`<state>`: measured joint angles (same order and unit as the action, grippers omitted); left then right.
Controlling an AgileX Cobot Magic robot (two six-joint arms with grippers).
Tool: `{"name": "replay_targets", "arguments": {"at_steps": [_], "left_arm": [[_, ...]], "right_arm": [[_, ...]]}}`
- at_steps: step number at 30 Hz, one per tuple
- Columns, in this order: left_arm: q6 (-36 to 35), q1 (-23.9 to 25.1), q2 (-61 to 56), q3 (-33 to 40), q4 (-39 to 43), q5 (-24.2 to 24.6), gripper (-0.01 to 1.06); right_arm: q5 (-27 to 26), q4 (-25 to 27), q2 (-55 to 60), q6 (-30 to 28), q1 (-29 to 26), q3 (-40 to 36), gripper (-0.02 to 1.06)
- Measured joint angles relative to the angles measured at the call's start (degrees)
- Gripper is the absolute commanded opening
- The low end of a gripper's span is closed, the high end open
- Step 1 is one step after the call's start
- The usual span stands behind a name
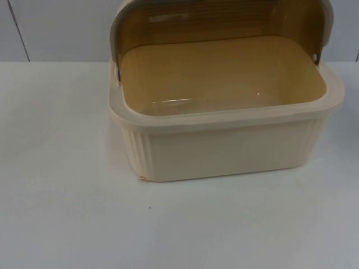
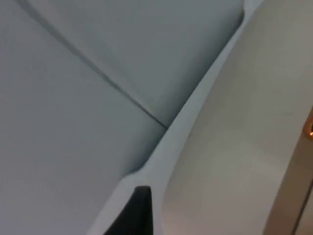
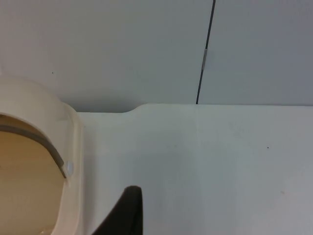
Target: Open the box lid with the left hand, place the block into the box with the right hand, then close the box lid with the left hand.
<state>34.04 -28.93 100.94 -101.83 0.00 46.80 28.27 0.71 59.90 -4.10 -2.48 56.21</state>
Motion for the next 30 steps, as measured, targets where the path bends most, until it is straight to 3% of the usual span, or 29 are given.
{"name": "replay_targets", "arguments": {"at_steps": [3, 7, 10, 17, 24, 26, 29, 30], "left_arm": [[4.42, -1.27, 2.03, -2.45, 0.86, -0.50, 1.05], [7.42, -2.16, 4.01, -3.54, 4.23, -5.53, 1.05], [13.49, -2.15, 6.00, -3.81, 4.76, -9.77, 1.05], [25.55, -2.15, 9.61, -3.81, -3.11, -15.62, 1.05], [31.15, -2.15, 11.33, -3.81, -7.25, -18.61, 0.99], [31.59, -2.15, 11.89, -3.81, -7.70, -18.70, 0.74], [31.74, -2.15, 12.14, -3.81, -8.78, -18.88, 0.19], [31.85, -2.15, 12.14, -3.81, -9.24, -19.57, 0.19]], "right_arm": [[0.00, 0.00, 0.00, 0.00, 0.00, 0.00, 1.01], [0.00, 0.00, 0.00, 0.00, 0.00, 0.00, 1.01], [0.00, 0.00, 0.00, 0.11, 0.00, 0.00, 1.01], [0.10, 0.00, 0.00, 0.22, 0.00, 0.00, 1.01], [0.10, 0.42, 0.00, 0.22, 0.00, 0.00, 1.01], [0.10, 0.69, 0.00, 0.22, 0.00, 0.00, 1.01], [0.10, 0.82, 0.00, 0.22, 0.00, 0.00, 1.01], [0.10, 0.82, 0.00, 0.22, 0.00, 0.00, 1.01]]}}
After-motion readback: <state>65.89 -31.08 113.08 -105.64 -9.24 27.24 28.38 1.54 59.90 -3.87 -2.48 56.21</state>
